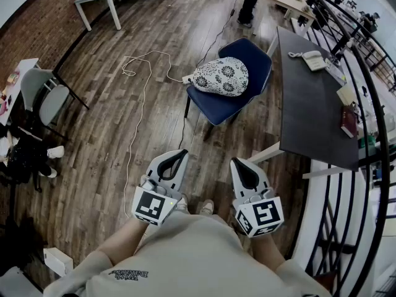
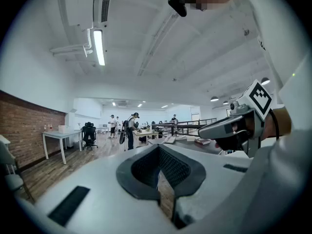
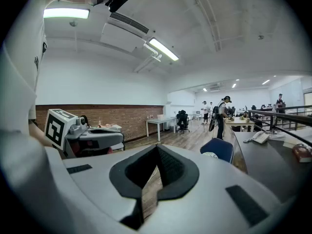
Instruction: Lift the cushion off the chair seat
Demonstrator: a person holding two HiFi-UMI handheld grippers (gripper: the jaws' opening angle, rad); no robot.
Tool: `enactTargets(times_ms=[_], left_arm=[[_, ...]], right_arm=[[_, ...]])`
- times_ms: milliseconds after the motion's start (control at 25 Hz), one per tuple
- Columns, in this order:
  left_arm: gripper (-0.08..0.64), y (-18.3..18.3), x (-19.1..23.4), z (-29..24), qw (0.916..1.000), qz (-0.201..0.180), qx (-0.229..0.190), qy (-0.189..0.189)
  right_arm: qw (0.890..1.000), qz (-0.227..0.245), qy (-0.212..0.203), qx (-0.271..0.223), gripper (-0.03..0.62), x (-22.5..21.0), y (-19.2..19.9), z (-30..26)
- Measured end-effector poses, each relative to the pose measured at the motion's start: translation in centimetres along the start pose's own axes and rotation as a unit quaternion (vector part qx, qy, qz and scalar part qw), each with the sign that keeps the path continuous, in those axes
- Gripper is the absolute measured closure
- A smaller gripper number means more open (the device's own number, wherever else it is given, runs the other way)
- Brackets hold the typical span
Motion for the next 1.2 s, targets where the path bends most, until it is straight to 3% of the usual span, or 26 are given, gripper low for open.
enactTargets(times_ms=[400,880,1200], left_arm=[[0.555,-0.2,0.0,-0.3,0.9998,0.009,0.017,-0.009],[0.555,1.3,-3.0,-2.1,0.9984,0.010,0.055,0.014],[0.555,1.3,-5.2,-3.5,0.9983,0.031,0.050,0.004]], right_arm=[[1.000,-0.003,0.001,0.002,0.589,-0.2,0.1,-0.1],[1.000,-0.016,0.009,0.018,0.589,-2.1,2.0,1.4],[1.000,-0.025,-0.004,0.006,0.589,-4.7,2.6,2.6]])
Point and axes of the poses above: the fingertips, and each gripper's own axes: z backward along the fingers, x to its left, y out of its underside, the point moved 7 cm from there along z, backward along the fingers, and after that the axes turned 2 degrees about y, right-handed, at the moved point
